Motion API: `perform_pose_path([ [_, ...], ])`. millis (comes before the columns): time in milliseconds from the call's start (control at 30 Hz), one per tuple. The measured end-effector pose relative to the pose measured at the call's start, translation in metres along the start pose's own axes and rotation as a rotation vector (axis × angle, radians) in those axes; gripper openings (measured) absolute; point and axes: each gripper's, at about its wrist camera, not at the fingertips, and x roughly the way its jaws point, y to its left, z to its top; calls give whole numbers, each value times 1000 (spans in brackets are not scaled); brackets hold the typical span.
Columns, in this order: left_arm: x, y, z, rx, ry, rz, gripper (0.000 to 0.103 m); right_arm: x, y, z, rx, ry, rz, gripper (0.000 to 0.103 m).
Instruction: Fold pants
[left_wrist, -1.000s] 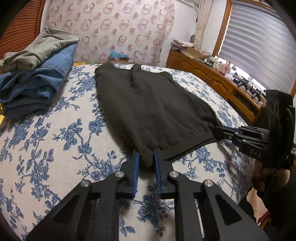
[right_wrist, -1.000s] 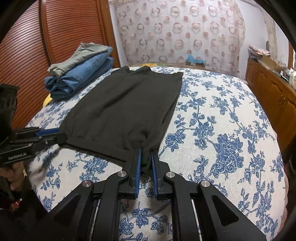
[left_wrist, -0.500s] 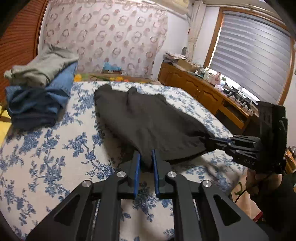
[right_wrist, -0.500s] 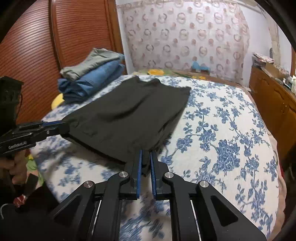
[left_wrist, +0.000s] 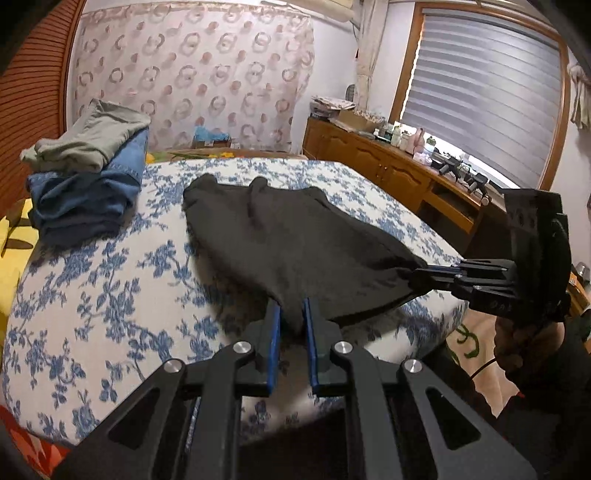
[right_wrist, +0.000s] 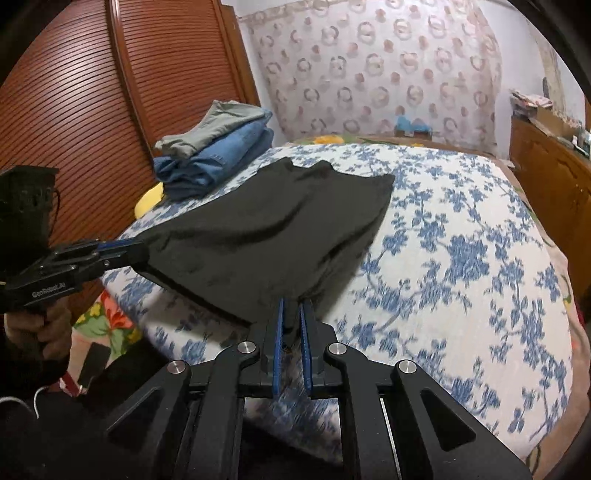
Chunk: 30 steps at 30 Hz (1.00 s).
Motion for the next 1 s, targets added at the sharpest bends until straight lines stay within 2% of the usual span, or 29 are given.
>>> perform_pose_path([
  [200,-11,-6,7,8,-32,-9,10,-9,7,-1,-16,-8,-8,6],
  [767,-50,-21,37,47,-134,-1,9,-55,25,30,-65,-115,-26,6],
  [867,-45,-18,37,49,-133,7,9,-56,25,32,-67,-120,-24,6],
  [1000,-13,-3,40,28,-104,34,9,-40,22,37,-62,-108,-47,6],
])
